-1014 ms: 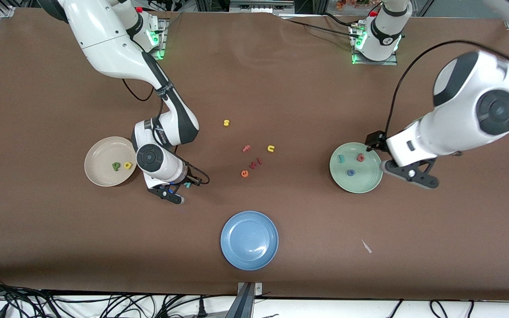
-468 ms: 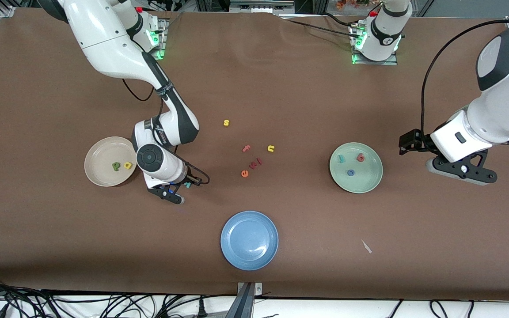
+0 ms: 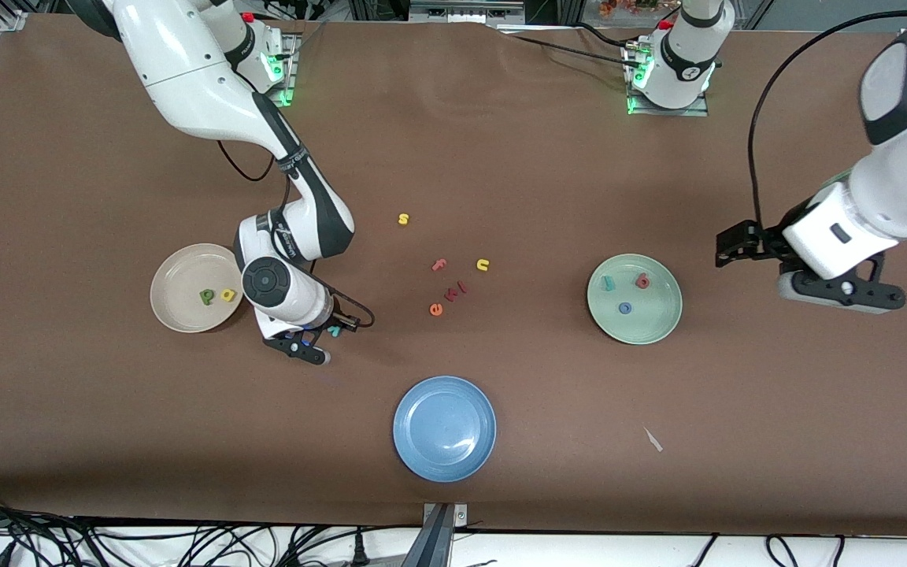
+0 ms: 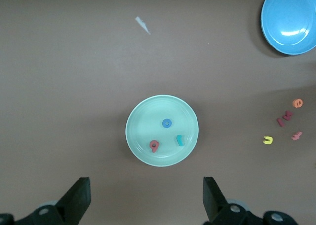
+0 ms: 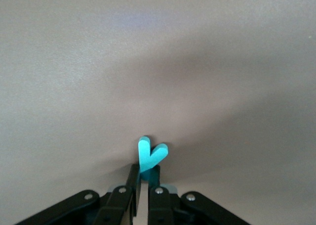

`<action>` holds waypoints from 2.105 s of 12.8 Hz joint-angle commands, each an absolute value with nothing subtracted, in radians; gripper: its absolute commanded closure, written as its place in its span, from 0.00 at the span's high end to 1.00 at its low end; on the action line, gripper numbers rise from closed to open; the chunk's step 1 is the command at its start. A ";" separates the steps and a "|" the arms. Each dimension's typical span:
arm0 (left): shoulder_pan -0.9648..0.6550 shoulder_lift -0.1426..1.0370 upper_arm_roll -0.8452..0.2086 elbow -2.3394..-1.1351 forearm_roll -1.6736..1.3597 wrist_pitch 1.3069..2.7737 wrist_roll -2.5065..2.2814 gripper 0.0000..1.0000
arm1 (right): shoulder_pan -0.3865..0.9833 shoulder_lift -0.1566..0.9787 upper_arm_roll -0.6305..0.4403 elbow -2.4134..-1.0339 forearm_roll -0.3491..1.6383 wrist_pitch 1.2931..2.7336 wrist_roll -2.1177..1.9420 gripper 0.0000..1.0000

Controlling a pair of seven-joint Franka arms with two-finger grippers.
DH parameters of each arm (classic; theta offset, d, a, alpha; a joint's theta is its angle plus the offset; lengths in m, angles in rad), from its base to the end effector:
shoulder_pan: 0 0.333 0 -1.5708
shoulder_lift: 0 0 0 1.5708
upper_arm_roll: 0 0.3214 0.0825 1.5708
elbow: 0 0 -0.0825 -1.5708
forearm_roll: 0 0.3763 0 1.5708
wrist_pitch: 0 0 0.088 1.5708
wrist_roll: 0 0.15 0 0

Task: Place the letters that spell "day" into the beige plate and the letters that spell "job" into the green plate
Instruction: 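Lift the cyan y with the right gripper while the left gripper retracts, then carry the cyan y over the cream plate with the right gripper, then lower the cyan y and open the right gripper over the cream plate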

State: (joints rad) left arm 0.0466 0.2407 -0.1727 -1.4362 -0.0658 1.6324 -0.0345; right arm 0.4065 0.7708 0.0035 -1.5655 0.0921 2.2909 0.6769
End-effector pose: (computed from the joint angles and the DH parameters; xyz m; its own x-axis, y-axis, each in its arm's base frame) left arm 0.6155 -0.0770 0.5166 0.9954 -0.0843 -0.0449 -0.0793 -0.9913 0.1047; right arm 0.6335 0.2806 0.1512 0.9433 -0.3223 -0.0801 -0.3250 -0.9454 -0.0238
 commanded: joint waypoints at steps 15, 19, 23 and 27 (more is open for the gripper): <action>0.008 -0.048 -0.118 -1.703 -0.032 1.640 -0.097 1.00 | 0.403 0.402 -0.241 -1.894 0.067 2.058 0.019 0.00; 0.015 -0.045 -0.117 -1.701 -0.020 1.640 -0.095 1.00 | 0.396 0.425 -0.324 -1.942 0.069 2.100 -0.129 0.00; 0.005 -0.008 -0.078 -1.637 -0.023 1.586 -0.006 1.00 | 0.368 0.453 -0.324 -1.925 0.090 2.062 -0.131 0.82; 0.000 -0.006 -0.034 -1.643 -0.029 1.597 0.026 1.00 | 0.376 0.453 -0.319 -1.766 0.091 1.838 -0.127 1.00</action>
